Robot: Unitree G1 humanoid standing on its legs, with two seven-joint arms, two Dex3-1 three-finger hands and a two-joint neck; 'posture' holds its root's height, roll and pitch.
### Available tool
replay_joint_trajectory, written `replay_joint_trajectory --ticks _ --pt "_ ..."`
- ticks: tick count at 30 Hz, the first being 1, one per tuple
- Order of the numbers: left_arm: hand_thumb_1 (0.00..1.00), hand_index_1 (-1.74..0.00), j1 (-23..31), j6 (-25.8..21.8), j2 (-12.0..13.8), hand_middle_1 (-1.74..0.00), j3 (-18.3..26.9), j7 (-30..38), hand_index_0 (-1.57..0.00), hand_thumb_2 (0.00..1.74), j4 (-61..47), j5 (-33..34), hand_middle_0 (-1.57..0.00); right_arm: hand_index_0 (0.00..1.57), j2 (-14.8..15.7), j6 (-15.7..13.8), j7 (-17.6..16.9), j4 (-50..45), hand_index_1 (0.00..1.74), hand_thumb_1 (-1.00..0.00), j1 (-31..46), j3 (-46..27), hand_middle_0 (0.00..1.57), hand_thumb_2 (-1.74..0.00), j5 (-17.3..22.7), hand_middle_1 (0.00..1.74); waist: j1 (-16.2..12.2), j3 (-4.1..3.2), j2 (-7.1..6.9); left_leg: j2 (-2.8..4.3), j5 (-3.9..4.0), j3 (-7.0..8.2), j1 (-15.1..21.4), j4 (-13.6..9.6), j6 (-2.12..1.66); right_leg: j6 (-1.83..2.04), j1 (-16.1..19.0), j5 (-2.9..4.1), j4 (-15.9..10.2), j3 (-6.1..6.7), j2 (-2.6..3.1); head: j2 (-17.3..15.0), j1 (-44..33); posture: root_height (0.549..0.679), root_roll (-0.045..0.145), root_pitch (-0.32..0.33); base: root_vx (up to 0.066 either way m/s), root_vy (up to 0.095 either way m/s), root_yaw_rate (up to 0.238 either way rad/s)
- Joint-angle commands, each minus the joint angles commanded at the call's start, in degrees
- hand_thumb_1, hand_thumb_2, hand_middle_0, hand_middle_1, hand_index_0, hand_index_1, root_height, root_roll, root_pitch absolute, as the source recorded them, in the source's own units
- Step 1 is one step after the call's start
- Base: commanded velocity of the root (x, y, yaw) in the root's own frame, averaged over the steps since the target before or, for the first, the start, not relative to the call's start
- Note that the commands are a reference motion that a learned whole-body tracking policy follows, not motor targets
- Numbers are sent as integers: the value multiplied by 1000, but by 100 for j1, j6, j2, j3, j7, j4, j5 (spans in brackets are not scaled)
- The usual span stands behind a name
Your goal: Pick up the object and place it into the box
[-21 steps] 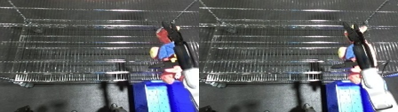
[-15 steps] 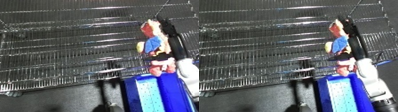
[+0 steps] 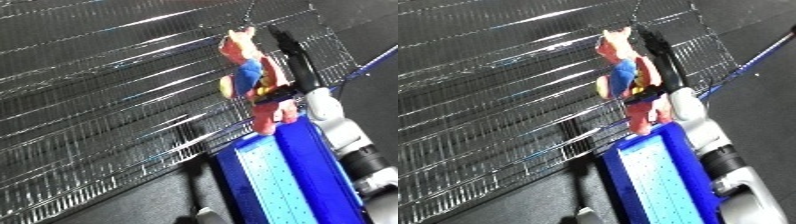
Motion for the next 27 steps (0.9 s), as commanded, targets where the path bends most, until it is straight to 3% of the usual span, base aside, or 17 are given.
replay_joint_trajectory --ticks 7,12,17,27 --pt "1000 -1740 16 -83 88 -1740 -267 -36 -1570 1740 26 -137 -1570 0 -503 166 13 950 0 0 -947 522 0 0 -28 0 -60 82 264 -83 -29 50 -171 139 -20 -8 -300 -15 185 94 -74 334 346 624 82 -107 -11 23 -59" --pt "1000 -1740 16 -89 82 -1740 -321 -54 -1570 1740 53 -181 -1570 0 -621 209 83 1642 0 0 -1605 959 0 0 -49 0 -142 183 366 -104 -65 89 -283 246 -24 -30 -464 -20 293 144 -88 483 430 622 90 -96 -14 11 -51" --pt "1000 -1740 19 -110 88 -1740 -353 -66 -1570 1740 88 -216 -1570 0 -555 191 195 2441 0 0 -2021 1313 0 0 -3 0 -173 244 458 -107 -67 109 -389 291 -33 -34 -577 -13 330 167 -90 674 512 621 91 -84 -16 1 -14" --pt "1000 -1740 102 -149 76 -1740 -259 -45 -1570 1740 117 -226 -1570 0 -153 203 341 3078 0 0 -1783 1338 0 0 128 0 -128 244 495 -69 -55 104 -472 242 -41 -27 -570 -43 267 116 -88 805 504 622 85 -69 -12 -12 27"
